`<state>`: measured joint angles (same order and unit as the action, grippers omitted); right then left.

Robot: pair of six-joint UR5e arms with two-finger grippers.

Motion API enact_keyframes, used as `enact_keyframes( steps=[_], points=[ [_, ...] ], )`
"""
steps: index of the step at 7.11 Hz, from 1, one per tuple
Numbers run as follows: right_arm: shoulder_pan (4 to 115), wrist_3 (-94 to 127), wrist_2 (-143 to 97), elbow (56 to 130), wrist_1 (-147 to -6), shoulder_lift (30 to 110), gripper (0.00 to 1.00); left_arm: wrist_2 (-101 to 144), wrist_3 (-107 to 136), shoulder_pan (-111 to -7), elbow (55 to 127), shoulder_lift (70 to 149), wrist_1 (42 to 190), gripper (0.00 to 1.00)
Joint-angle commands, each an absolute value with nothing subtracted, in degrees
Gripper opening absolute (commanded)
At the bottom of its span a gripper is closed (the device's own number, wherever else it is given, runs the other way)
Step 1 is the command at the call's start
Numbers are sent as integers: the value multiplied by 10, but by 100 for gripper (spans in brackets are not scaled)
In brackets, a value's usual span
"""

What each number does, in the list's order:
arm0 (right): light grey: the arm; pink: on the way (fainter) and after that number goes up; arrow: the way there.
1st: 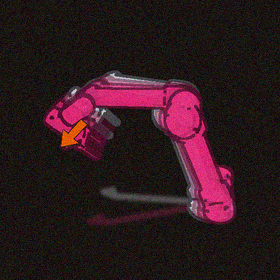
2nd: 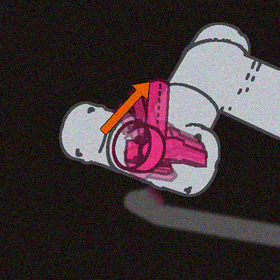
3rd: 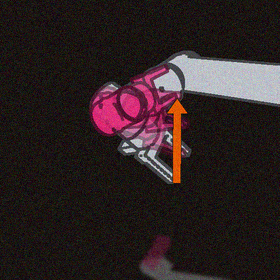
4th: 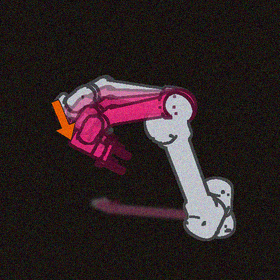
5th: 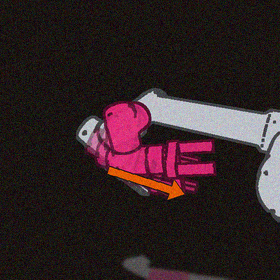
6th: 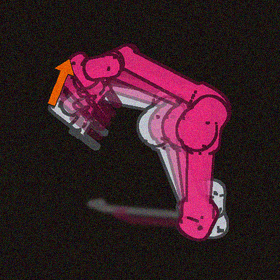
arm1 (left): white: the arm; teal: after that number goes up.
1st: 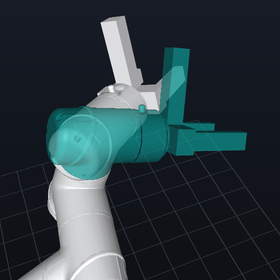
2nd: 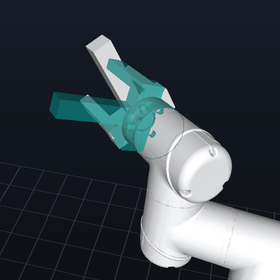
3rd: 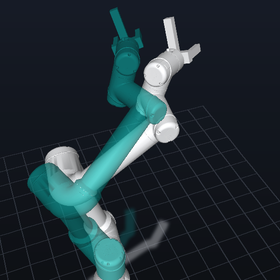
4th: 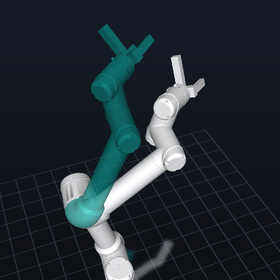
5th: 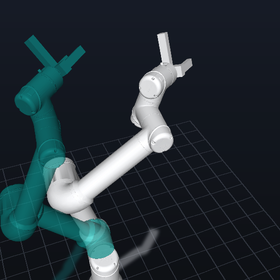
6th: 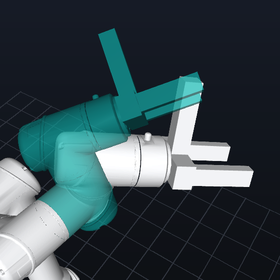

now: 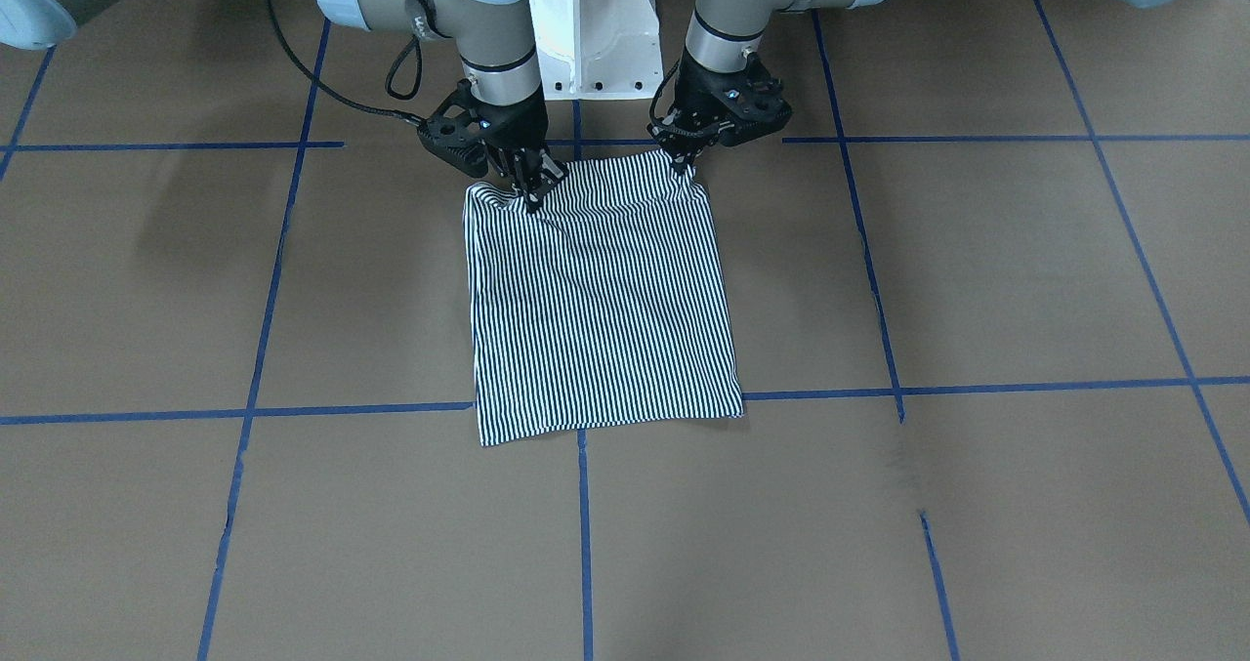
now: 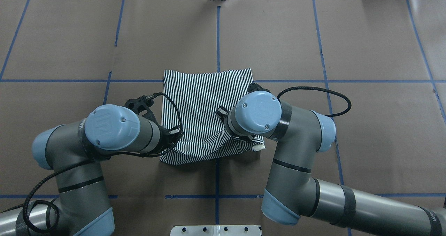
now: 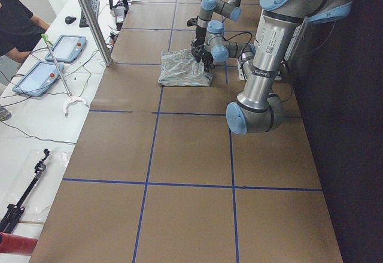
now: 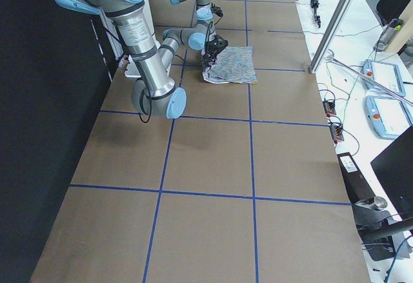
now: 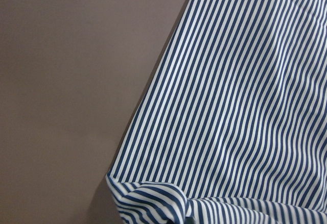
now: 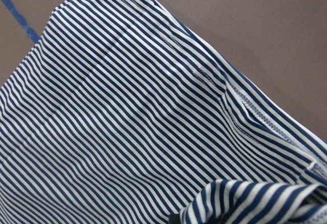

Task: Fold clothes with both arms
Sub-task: 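Lift the near edge with both grippers and fold it toward the far edge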

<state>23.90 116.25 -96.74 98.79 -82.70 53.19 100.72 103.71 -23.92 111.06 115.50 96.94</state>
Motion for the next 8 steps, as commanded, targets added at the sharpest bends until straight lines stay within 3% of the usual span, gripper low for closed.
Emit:
enact_keyframes(
  steps=[1,3,4,5,8],
  points=[
    [278,1141,-969,921,-808,486,0,1009,1035,-291,1101,1171,974,0],
    [326,1101,-974,814,-804,410,0,1010,1010,-363,968,1236,1012,5],
    [343,1093,-973,710,-742,367,55,1010,966,-386,896,1250,1063,60],
    [352,1039,-961,632,-673,353,100,1009,919,-409,848,1250,1110,100],
    [395,958,-970,607,-673,351,100,1012,873,-439,811,1250,1135,100]
  ],
)
